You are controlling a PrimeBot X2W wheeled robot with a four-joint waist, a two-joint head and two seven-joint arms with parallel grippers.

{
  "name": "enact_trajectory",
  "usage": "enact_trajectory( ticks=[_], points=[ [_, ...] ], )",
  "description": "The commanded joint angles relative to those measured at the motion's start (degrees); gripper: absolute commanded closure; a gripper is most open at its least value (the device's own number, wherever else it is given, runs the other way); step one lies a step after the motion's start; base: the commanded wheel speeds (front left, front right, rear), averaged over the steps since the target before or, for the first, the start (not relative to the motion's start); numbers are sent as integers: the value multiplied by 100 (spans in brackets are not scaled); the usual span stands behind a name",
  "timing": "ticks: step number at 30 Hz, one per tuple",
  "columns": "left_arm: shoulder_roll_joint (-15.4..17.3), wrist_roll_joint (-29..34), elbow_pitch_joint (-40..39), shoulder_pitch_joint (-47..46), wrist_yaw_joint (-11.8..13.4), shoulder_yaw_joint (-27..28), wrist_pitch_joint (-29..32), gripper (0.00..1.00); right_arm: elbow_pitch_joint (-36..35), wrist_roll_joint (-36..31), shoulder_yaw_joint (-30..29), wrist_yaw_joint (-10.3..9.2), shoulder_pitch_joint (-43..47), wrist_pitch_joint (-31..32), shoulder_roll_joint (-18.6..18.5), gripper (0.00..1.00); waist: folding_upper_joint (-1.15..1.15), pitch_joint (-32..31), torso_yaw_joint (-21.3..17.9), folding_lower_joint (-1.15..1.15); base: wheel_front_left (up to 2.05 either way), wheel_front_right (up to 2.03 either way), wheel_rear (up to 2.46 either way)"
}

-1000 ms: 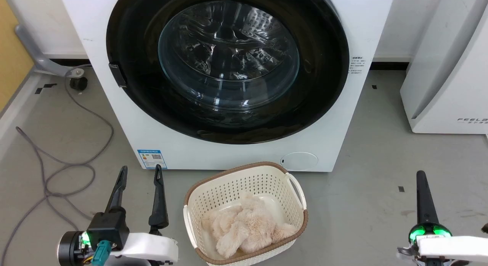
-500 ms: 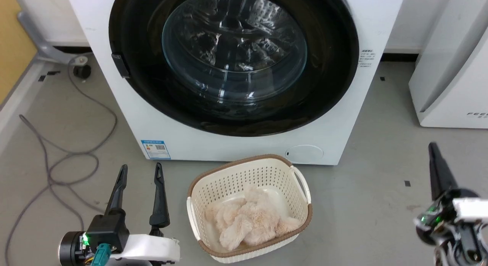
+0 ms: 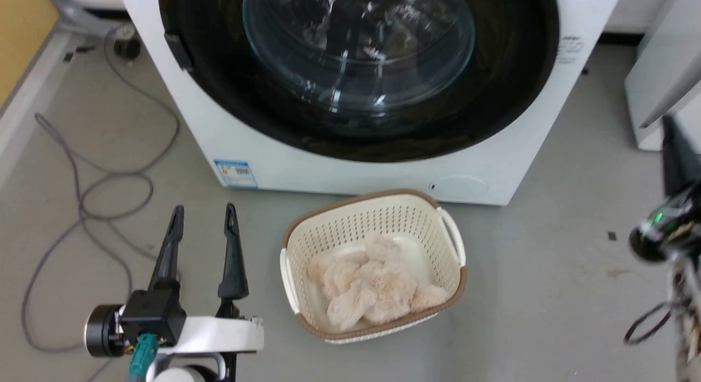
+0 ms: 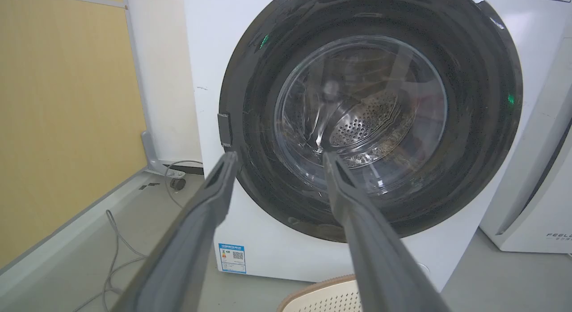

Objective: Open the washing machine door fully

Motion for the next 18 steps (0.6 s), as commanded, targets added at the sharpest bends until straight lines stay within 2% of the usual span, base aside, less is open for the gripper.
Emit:
enact_trajectory(
  ticks=[1, 9, 18],
  points=[
    [7, -19, -38, -116, 23, -3, -53, 0, 94, 133, -37, 6, -231, 44, -89, 100, 0, 148, 81, 0, 0, 0, 0],
    [7, -54, -85, -388, 45, -37, -53, 0, 715, -183, 31, 6, -1265, 215, -505, 100, 0, 579, 234, 0, 0, 0, 0],
    [7, -154, -119, -617, 118, -156, -54, 0, 1445, -674, 425, 6, -2227, 403, -877, 100, 0, 1004, 381, 0, 0, 0, 0]
  ],
)
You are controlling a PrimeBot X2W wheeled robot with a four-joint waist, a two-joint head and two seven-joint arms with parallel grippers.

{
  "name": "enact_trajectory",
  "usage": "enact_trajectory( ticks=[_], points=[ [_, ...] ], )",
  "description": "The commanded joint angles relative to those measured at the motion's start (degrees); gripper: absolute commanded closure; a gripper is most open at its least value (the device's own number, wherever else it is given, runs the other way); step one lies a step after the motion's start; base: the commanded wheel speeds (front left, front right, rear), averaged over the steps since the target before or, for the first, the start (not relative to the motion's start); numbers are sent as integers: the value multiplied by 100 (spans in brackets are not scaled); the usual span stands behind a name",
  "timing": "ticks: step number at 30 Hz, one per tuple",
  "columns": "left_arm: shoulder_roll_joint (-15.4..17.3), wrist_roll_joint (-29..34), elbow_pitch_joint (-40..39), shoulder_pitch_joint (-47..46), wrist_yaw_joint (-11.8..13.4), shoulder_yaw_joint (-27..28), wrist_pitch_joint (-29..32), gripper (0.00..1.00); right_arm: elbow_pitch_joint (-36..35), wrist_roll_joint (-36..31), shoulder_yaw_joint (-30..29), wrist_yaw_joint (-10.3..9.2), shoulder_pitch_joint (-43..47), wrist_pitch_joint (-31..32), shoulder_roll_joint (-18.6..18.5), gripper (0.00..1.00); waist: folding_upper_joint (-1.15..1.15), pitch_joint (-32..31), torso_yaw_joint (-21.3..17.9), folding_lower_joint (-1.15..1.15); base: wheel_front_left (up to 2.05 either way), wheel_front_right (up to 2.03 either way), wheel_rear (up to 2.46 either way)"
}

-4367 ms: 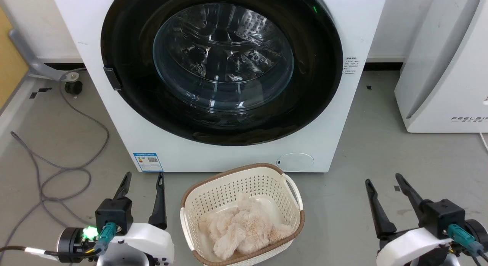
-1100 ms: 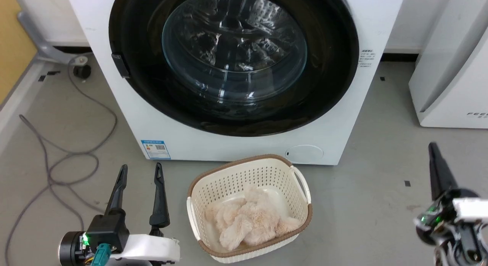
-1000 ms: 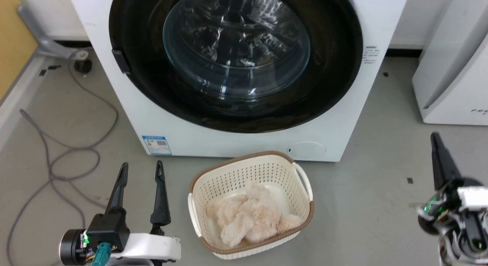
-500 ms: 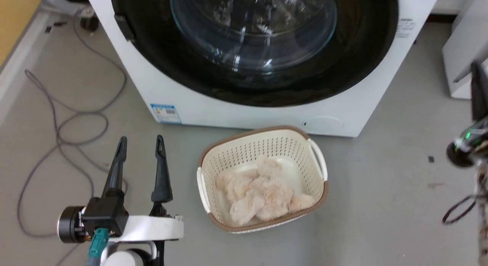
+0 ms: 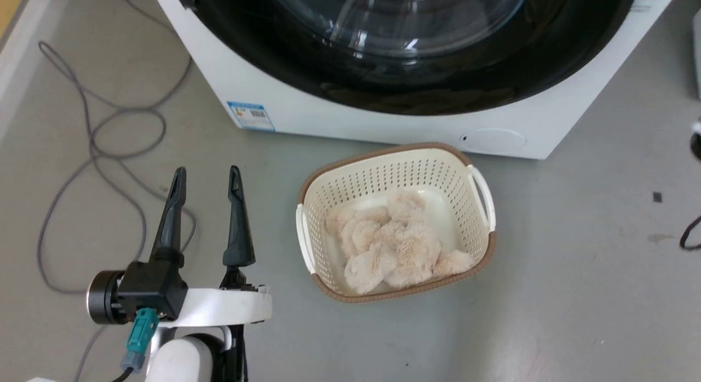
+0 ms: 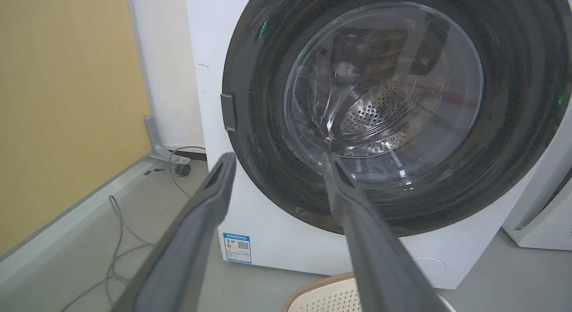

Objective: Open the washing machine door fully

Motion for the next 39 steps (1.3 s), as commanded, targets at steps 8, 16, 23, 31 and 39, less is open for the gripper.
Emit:
enact_trajectory(
  ticks=[8, 16, 23, 31, 39],
  points=[
    [6, -71, -53, -276, 55, -96, -29, 0, 508, -330, 345, 6, -827, 239, -235, 100, 0, 402, 176, -1, 0, 0, 0],
    [6, -146, -57, -414, 106, -191, -29, 0, 832, -511, 577, 6, -1396, 442, -323, 100, 0, 656, 318, -1, 0, 0, 0],
    [6, -205, -54, -449, 160, -264, -29, 0, 1028, -556, 633, 6, -1566, 471, -351, 100, 0, 732, 399, -1, 0, 0, 0],
    [6, -237, -25, -483, 181, -298, -29, 0, 1037, -480, 736, 6, -1517, 753, -287, 100, 0, 765, 422, -1, 0, 0, 0],
    [6, -158, 44, -373, 116, -212, -29, 0, 894, -375, 811, 6, -1070, 913, -178, 100, 0, 493, 283, -1, 0, 0, 0]
  ],
)
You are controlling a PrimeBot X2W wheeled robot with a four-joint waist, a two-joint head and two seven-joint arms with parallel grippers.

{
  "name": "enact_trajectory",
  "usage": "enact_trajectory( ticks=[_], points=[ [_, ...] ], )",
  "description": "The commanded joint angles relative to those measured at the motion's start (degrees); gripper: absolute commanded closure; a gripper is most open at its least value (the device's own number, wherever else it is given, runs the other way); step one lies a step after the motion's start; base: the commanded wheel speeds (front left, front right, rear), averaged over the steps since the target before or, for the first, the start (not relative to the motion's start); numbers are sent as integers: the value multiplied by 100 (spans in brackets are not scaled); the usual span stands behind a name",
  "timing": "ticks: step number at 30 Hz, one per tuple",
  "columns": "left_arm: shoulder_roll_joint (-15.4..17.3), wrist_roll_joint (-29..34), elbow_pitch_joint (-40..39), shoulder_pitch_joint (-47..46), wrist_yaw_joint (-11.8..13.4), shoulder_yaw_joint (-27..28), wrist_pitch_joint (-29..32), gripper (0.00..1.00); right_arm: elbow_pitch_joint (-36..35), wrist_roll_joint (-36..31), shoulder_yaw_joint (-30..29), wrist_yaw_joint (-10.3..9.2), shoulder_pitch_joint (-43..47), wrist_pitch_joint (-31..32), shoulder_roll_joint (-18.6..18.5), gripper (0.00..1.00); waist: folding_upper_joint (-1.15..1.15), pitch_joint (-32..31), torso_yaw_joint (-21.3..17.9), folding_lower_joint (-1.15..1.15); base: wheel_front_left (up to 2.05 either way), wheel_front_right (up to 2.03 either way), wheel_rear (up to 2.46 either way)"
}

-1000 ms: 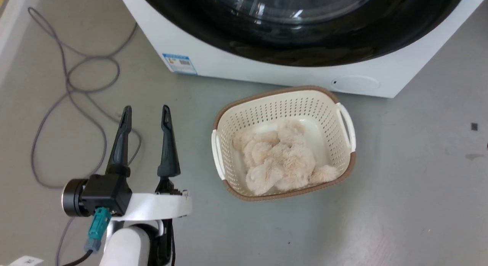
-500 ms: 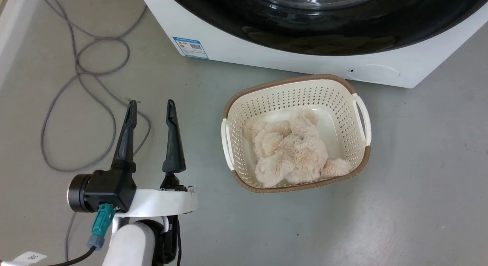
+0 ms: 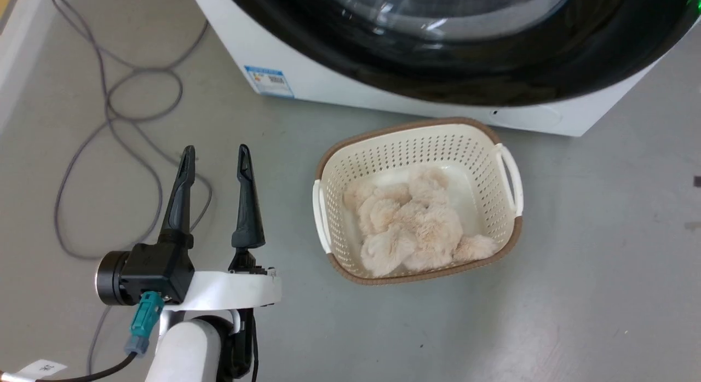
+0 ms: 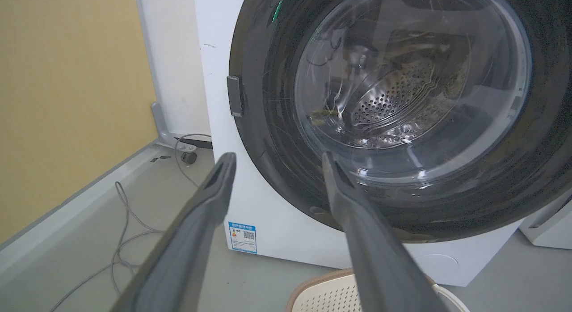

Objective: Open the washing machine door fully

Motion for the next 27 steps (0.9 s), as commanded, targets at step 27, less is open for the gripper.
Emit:
enact_trajectory(
  ticks=[27],
  points=[
    [6, 243, 174, 589, -255, 269, -30, 0, -2499, 645, 591, 6, 3018, 1199, 646, 100, 0, -1075, -465, 0, 0, 0, 0]
  ],
)
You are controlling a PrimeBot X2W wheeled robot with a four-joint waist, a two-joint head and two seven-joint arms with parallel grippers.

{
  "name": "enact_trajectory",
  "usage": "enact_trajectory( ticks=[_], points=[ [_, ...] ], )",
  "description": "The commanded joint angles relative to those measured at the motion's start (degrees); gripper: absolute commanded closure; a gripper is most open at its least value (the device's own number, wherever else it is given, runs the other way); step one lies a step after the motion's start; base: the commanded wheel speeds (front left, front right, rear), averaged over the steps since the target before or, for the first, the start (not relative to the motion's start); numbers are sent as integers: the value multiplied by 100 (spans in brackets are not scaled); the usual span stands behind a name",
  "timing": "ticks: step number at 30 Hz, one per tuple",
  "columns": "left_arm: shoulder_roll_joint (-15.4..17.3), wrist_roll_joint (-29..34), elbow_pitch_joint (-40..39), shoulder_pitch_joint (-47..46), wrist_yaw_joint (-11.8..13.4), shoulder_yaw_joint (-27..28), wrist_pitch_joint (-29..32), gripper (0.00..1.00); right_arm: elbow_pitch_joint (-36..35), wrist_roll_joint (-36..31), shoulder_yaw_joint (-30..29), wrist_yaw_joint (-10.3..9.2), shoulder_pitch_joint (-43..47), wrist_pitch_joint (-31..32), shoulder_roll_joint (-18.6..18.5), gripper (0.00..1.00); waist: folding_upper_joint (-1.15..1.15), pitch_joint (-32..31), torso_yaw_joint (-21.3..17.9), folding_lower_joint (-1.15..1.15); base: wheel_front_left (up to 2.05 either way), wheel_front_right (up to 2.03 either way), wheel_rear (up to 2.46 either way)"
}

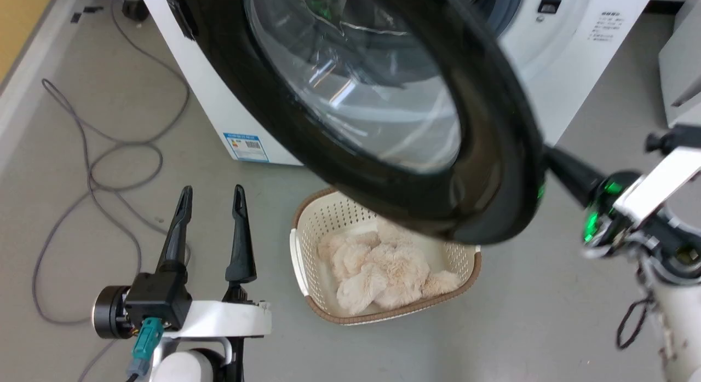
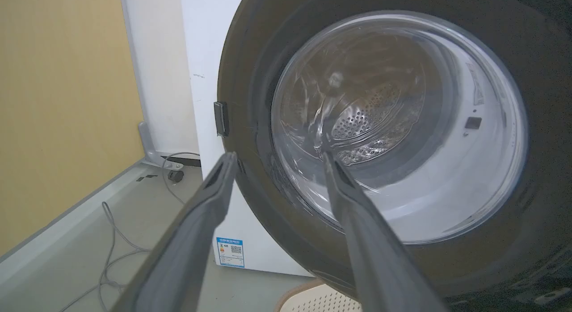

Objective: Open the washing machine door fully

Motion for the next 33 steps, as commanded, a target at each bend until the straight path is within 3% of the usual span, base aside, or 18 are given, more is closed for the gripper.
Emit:
enact_trajectory(
  ticks=[1, 18, 33],
  points=[
    [7, 39, 15, 88, -18, 38, -29, 0, -187, 62, 71, 7, 235, 75, 128, 100, 0, -74, -8, 0, 0, 0, 0],
    [7, 105, 173, 383, -120, 98, -29, 0, -1484, 12, 791, 7, 1556, 447, 693, 100, 0, -586, 94, 0, 0, 0, 0],
    [7, 125, 331, 646, -153, 160, -29, 0, -1755, -241, 1533, 7, 2037, 638, 969, 100, 0, -921, 130, 0, 0, 0, 0]
  ],
)
